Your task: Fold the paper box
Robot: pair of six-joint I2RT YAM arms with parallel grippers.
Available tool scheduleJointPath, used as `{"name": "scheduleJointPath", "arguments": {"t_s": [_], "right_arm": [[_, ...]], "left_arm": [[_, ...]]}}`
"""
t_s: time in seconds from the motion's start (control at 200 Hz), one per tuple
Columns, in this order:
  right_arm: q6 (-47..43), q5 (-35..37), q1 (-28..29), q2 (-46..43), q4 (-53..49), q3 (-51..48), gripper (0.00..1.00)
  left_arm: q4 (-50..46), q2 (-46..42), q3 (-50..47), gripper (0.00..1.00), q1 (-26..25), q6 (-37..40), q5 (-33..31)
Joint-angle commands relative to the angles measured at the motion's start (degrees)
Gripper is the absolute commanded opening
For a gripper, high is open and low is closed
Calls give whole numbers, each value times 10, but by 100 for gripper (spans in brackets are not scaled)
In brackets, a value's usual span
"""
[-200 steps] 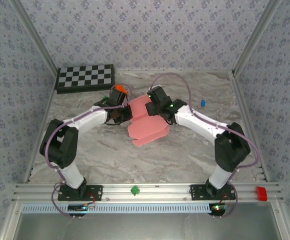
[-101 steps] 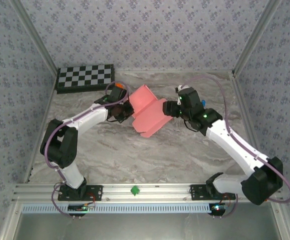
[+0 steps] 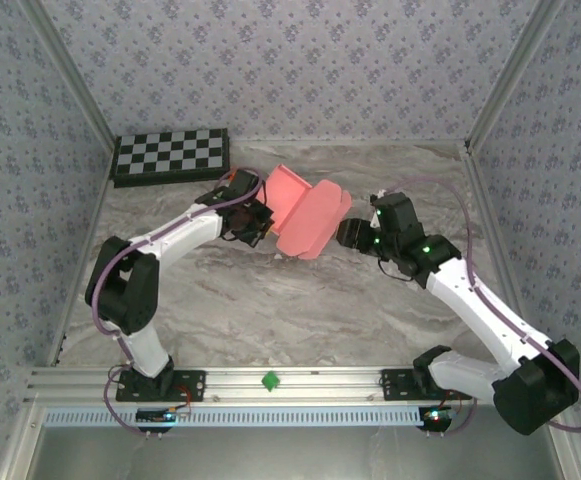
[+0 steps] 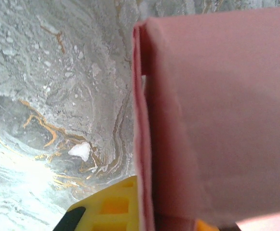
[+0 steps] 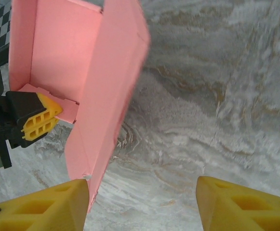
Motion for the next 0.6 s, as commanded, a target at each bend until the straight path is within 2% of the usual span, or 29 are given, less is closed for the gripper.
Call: {"name": "scheduleJointPath", "arguments": {"t_s": [0.0, 0.08, 0.3, 0.425, 0.595], "right_arm": [[56, -38, -6, -10, 46, -30, 59], [66, -62, -12, -2, 68, -42, 55], [80, -93, -14, 11, 125, -63, 54], [88, -94, -16, 21, 133, -67, 54], [111, -93, -19, 35, 170, -84, 48]], "left_arm": [[-9, 12, -2, 0, -5, -51, 21], [-4, 16, -7, 0, -6, -61, 30], [6, 24, -13, 0, -8, -69, 43], [9, 24, -17, 0, -8, -73, 47], [13, 22, -20, 0, -9, -75, 50]]}}
